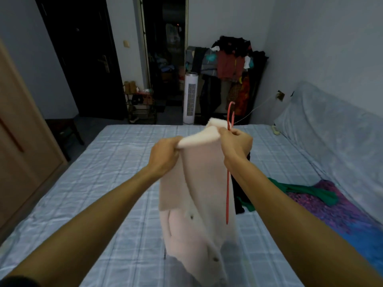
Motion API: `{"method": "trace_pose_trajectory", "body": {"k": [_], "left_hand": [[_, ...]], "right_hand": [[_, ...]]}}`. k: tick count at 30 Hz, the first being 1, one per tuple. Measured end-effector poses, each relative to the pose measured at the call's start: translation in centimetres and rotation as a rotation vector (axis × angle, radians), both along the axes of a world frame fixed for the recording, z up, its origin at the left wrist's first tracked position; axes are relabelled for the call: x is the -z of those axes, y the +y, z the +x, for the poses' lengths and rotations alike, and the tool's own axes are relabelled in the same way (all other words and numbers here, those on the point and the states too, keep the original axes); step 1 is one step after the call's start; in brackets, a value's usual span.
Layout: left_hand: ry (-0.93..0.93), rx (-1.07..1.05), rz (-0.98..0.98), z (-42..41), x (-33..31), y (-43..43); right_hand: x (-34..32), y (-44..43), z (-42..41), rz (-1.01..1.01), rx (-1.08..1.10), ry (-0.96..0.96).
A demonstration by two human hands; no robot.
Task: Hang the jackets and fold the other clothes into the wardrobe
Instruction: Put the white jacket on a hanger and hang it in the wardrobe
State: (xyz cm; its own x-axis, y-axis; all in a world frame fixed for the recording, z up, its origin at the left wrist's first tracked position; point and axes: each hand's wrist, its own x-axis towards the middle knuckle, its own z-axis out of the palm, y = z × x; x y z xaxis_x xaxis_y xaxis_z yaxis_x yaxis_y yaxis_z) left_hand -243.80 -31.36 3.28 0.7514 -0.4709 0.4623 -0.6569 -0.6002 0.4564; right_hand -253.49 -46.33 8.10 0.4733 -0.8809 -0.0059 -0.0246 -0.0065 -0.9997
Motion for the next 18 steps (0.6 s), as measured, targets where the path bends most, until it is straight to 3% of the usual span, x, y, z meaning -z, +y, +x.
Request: {"method": "trace_pose_trajectory", "body": {"k": [6, 11, 15, 18], "left_hand": [[0.207, 0.134, -0.172, 2.8, -8.6, -0.5], [0.314, 0.367, -0.052, 1.6, -11.9, -1.2], [0.307, 0.369, 0.021, 1.4, -12.8, -0.3], [0.297, 0.369, 0.078, 1.2, -13.1, 1.2]], "right_hand": [[0.2, -1.6, -0.5, -0.31, 0.005, -0.107], [2.0, -0.9, -0.4, -0.549, -0.199, -0.068], [2.5, -1.0, -0.5, -0.646, -0.38, -0.073], [3.1, -0.9, -0.3, -0.761, -0.362, -0.089]]}}
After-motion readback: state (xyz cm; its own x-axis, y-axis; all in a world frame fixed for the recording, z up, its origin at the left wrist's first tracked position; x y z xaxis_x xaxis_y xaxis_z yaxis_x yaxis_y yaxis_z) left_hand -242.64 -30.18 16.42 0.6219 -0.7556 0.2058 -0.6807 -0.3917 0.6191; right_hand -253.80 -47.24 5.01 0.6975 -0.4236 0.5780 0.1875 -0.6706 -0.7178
